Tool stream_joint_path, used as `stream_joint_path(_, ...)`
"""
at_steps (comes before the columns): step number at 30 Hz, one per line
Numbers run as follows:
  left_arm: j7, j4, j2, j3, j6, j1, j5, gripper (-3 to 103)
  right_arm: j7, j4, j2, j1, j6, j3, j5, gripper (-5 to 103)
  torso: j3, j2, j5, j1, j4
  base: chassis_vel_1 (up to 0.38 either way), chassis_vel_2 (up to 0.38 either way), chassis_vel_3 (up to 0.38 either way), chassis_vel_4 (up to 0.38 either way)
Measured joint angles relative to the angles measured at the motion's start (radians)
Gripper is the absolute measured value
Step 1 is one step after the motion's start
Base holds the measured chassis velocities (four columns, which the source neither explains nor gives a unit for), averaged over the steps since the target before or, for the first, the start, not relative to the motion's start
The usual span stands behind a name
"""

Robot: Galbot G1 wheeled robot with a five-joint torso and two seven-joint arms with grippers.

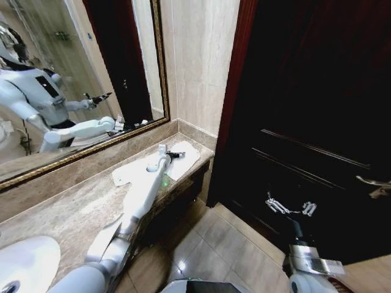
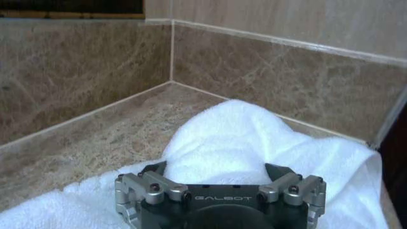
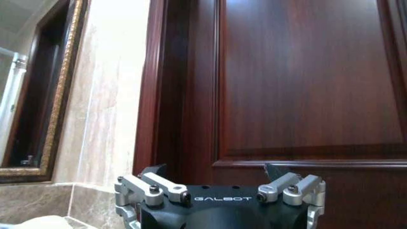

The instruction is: Discard the used towel into the hamper.

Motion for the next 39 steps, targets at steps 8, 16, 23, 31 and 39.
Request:
stream_joint_path(8,-0.009,-0.035,0.029,0.005,-0.067,0.029,0.054,85,0.010,0.007,0.000,0.001,-0.001,-0.007,-0.005,100,0.001,0.000,-0.0009,0.000,0.0004,0.000,0.000,0.000,0.000)
stream_joint_path(16,0.001,-0.118,0.049,-0.002,-0.038,0.074,0.064,65,0.000,0.013,0.000,0.000,0.000,-0.015,-0.007,100,0.001,-0.001,-0.0004,0.000,0.0014,0.000,0.000,0.000,0.000)
stream_joint_path(23,0.005,-0.196,0.059,-0.021,0.007,0.106,0.050,46,-0.008,0.016,0.000,0.001,0.000,-0.022,-0.011,100,0.001,-0.001,-0.0006,0.001,0.0010,0.000,0.000,0.000,0.000)
stream_joint_path(31,-0.013,-0.322,0.032,-0.086,0.036,0.149,0.032,27,-0.012,0.007,0.000,0.007,0.002,-0.030,-0.011,100,0.001,-0.001,-0.0004,0.001,0.0007,0.000,0.000,0.000,0.000)
stream_joint_path(39,-0.037,-0.495,-0.006,-0.143,0.054,0.219,-0.002,12,-0.016,-0.006,0.000,0.025,-0.003,-0.038,-0.010,100,0.001,-0.001,-0.0003,0.001,0.0008,0.000,0.000,0.000,0.000)
